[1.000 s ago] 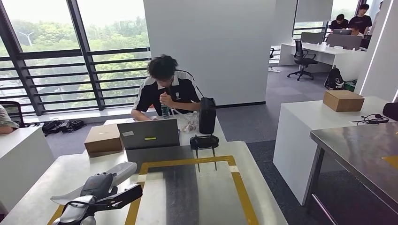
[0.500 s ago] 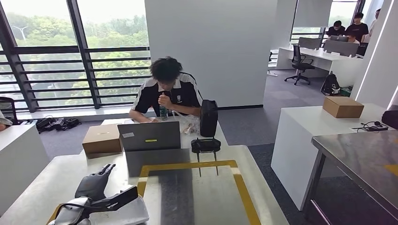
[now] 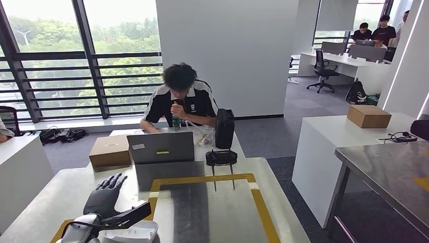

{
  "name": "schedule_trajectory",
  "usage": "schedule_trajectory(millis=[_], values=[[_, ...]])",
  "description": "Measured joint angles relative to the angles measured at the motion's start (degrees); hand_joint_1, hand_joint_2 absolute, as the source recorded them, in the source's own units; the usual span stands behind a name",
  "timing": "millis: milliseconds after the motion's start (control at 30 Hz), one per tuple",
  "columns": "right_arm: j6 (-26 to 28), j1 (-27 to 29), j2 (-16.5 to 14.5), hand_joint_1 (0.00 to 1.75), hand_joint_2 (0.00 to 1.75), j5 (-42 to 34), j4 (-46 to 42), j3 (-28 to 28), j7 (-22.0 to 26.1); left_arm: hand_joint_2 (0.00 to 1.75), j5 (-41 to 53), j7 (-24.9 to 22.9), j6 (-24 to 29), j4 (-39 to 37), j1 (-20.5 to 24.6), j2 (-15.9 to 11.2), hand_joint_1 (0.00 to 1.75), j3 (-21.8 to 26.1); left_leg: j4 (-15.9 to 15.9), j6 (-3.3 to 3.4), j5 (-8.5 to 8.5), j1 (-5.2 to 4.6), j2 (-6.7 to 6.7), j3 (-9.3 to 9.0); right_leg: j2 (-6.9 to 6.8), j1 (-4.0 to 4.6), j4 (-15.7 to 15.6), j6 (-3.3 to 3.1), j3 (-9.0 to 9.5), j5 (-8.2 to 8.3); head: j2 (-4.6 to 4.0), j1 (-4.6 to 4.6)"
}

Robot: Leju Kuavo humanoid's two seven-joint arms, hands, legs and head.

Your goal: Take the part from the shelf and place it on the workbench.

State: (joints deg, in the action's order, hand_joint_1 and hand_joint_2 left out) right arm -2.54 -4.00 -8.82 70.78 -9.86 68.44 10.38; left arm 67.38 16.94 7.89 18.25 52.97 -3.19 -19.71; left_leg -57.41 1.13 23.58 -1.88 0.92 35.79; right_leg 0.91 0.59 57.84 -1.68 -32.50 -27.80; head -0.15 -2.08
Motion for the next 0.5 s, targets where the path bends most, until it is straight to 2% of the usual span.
schedule_trajectory(millis=[67,200,267,300,333,400,433,467,500], values=[[-0.01,0.00,-0.01,0.00,0.00,0.01,0.00,-0.01,0.00,0.00,0.04,-0.01,0.09,0.10,-0.02,0.01,0.00,0.00,-0.06,0.07,0.05,-0.03,0.00,0.01,0.00,-0.01,-0.02,0.07,0.00,0.02,0.00,0.00],[-0.02,0.00,-0.02,0.00,0.00,-0.01,0.00,-0.01,0.00,1.75,0.58,0.02,1.42,0.25,-0.05,0.13,0.00,0.00,-0.25,0.77,0.25,-0.19,0.01,-0.03,0.00,-0.20,-0.10,0.68,0.12,0.03,0.00,0.00],[-0.06,-0.03,-0.03,0.00,0.00,-0.02,0.00,-0.01,0.01,1.75,0.94,0.28,2.27,0.50,-0.07,0.46,0.00,0.00,0.50,1.04,-0.27,0.13,-0.13,-0.39,0.00,-0.01,0.15,1.01,0.11,-0.27,0.00,0.01],[-0.10,-0.05,-0.03,0.00,0.00,0.01,0.00,-0.02,0.01,1.75,1.18,0.41,2.71,0.63,-0.07,0.64,0.00,0.00,0.96,1.17,-0.54,0.37,-0.25,-0.58,-0.03,0.04,1.19,1.25,-0.28,-1.19,0.00,0.02],[-0.16,-0.05,-0.03,0.00,0.00,0.10,0.00,-0.03,0.01,1.75,1.43,0.49,3.15,0.74,-0.12,0.82,0.00,0.00,1.36,1.26,-0.77,0.62,-0.39,-0.72,-0.06,0.00,3.35,1.54,-1.15,-2.73,0.00,0.04],[-0.39,-0.02,-0.03,0.00,0.00,0.31,0.00,-0.04,0.01,1.75,1.98,0.40,3.84,0.84,-0.47,0.97,0.00,0.00,1.48,1.34,-0.89,0.80,-0.64,-0.67,-0.18,-0.56,10.46,2.24,-4.21,-6.69,0.00,0.09],[-0.52,0.01,-0.02,0.00,0.00,0.39,0.00,-0.05,0.01,1.75,2.21,0.40,4.01,0.86,-0.79,0.99,0.00,-0.01,1.43,1.27,-0.92,0.86,-0.73,-0.56,-0.25,-0.88,13.80,2.57,-5.65,-7.97,0.00,0.11],[-0.62,0.05,-0.01,0.00,0.00,0.42,0.00,-0.05,-0.02,1.75,2.38,0.49,4.14,0.86,-1.11,1.00,0.00,-0.01,1.31,1.16,-0.97,0.97,-0.80,-0.40,-0.35,-1.19,15.58,2.90,-6.38,-8.23,0.00,0.11],[-0.60,0.09,-0.01,0.00,0.00,0.40,0.00,-0.05,-0.04,1.75,2.51,0.71,4.22,0.87,-1.34,1.01,0.00,-0.02,1.10,0.97,-1.02,1.16,-0.84,-0.16,-0.46,-1.49,15.11,3.24,-6.03,-7.36,0.00,0.11]])
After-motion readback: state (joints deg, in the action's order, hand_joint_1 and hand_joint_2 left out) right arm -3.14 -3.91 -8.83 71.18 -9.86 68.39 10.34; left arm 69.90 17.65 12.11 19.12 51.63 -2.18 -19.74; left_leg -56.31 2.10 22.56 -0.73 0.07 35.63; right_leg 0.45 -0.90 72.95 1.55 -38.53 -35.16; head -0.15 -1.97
